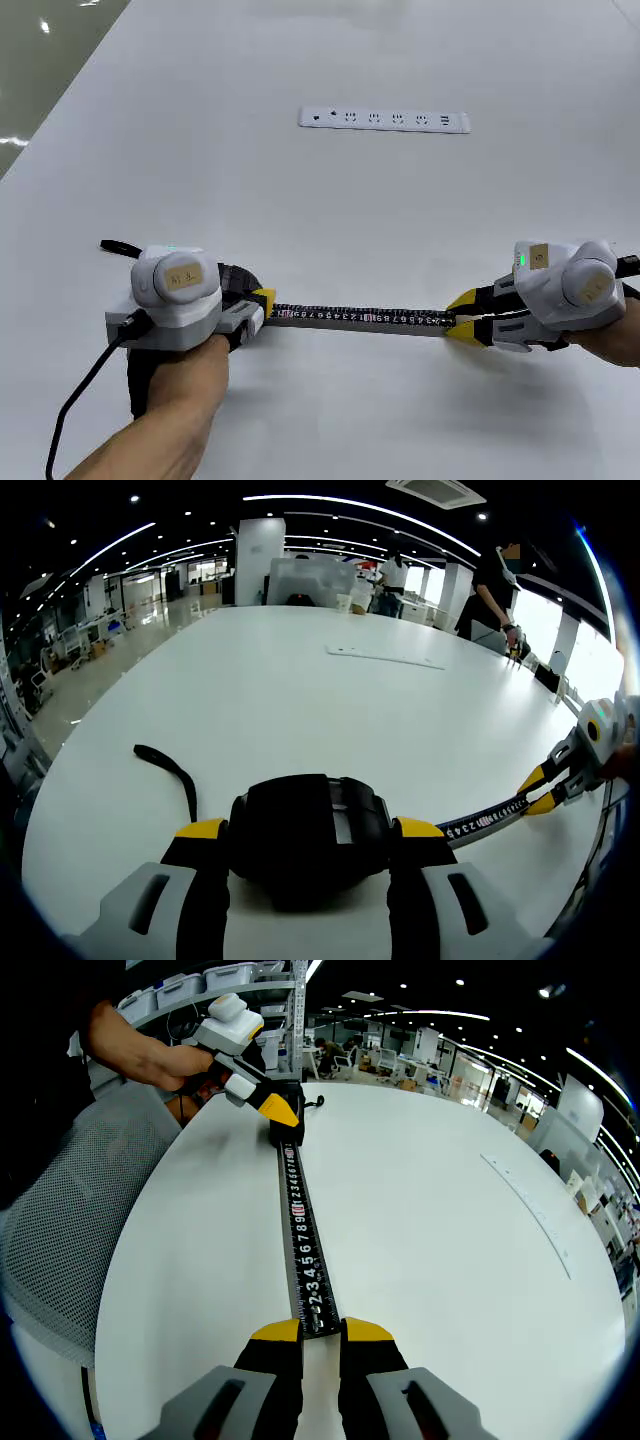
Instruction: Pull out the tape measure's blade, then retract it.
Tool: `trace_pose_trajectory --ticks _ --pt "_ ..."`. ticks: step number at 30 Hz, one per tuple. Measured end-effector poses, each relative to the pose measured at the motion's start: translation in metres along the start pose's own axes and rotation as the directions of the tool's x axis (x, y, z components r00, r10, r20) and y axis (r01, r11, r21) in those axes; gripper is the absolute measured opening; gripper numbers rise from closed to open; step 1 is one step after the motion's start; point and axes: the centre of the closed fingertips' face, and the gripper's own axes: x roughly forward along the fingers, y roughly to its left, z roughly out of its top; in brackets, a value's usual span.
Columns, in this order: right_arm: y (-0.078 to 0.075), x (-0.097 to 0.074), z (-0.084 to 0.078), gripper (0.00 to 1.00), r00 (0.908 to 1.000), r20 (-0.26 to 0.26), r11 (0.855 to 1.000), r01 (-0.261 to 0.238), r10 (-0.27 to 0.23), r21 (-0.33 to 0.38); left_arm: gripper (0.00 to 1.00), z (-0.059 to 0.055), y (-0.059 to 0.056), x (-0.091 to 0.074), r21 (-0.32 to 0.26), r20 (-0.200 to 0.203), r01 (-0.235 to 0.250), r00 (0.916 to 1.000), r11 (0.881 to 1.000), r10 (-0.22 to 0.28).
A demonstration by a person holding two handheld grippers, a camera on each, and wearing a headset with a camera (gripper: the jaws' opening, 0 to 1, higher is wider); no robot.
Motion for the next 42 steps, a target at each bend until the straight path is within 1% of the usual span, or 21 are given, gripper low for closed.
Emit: trace_pose_trajectory --ticks 14,32,42 --pt "0.0001 0.0005 -0.0001 0.09 1.0 0.005 1.0 -0.002 0.002 0.005 0.56 -0.0014 0.0002 -0.0014 0.016 -0.006 0.012 0.9999 1.0 -0.012" --pt "0.0016 -0.0004 0.0024 0.09 1.0 0.002 1.0 0.0 0.0 0.008 0.56 -0.0012 0.0011 -0.0013 -0.003 -0.006 0.022 0.9997 1.0 -0.022" --pt "0.0025 0.0038 0.0078 0.09 0.9999 0.011 1.0 -0.007 0.006 0.003 0.56 -0.0005 0.0004 -0.0025 -0.009 -0.01 0.031 0.9995 0.999 -0.031"
